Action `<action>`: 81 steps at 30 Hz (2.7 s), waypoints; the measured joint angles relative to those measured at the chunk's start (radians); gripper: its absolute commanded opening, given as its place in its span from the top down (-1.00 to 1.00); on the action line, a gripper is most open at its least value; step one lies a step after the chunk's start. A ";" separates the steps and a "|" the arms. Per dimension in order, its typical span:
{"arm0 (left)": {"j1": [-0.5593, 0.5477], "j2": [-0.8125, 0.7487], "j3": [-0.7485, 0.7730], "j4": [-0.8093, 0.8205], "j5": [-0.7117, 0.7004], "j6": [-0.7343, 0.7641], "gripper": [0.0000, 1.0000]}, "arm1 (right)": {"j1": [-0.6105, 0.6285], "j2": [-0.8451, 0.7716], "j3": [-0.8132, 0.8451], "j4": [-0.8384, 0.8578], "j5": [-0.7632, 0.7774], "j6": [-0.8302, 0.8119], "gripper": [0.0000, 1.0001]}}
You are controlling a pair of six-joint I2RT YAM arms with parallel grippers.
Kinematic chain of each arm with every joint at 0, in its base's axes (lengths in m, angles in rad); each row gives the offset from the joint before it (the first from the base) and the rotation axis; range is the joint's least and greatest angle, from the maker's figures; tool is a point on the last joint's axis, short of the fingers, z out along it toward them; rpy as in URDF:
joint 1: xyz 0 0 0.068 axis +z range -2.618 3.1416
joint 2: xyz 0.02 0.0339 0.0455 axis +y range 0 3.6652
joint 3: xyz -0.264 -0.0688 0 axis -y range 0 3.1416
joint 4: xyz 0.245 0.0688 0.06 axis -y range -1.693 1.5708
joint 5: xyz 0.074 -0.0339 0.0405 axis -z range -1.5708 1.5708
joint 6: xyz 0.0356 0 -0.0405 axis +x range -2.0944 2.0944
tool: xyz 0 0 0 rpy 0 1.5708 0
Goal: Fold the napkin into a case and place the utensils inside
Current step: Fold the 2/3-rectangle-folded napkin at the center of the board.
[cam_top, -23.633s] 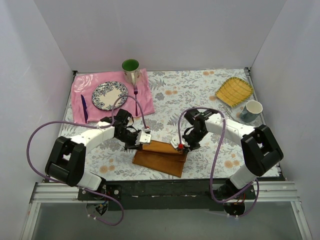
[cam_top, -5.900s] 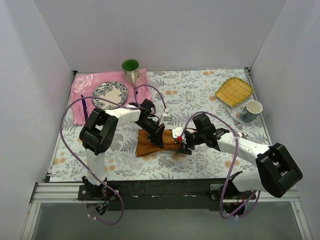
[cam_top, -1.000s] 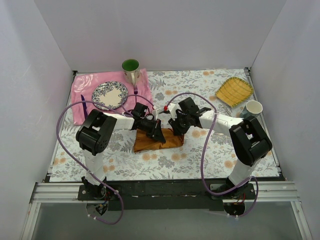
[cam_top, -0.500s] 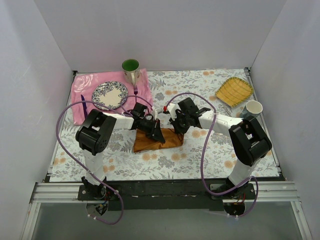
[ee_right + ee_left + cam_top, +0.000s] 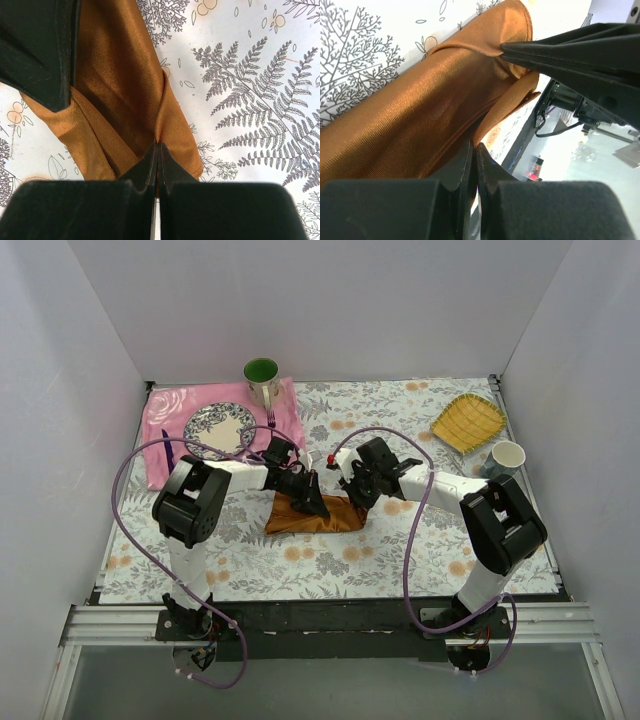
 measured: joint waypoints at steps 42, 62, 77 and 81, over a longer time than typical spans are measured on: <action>0.000 0.059 0.045 -0.078 -0.047 -0.067 1.00 | -0.112 -0.047 0.128 -0.145 -0.314 0.060 -0.02; 0.000 0.059 0.045 -0.076 -0.043 -0.057 1.00 | -0.122 0.098 0.168 -0.255 -0.451 0.114 -0.15; 0.000 0.059 0.045 -0.076 -0.042 -0.054 1.00 | -0.141 0.098 0.168 -0.250 -0.411 0.135 -0.12; 0.000 0.059 0.045 -0.075 -0.042 -0.053 1.00 | -0.141 0.106 0.168 -0.250 -0.431 0.135 -0.08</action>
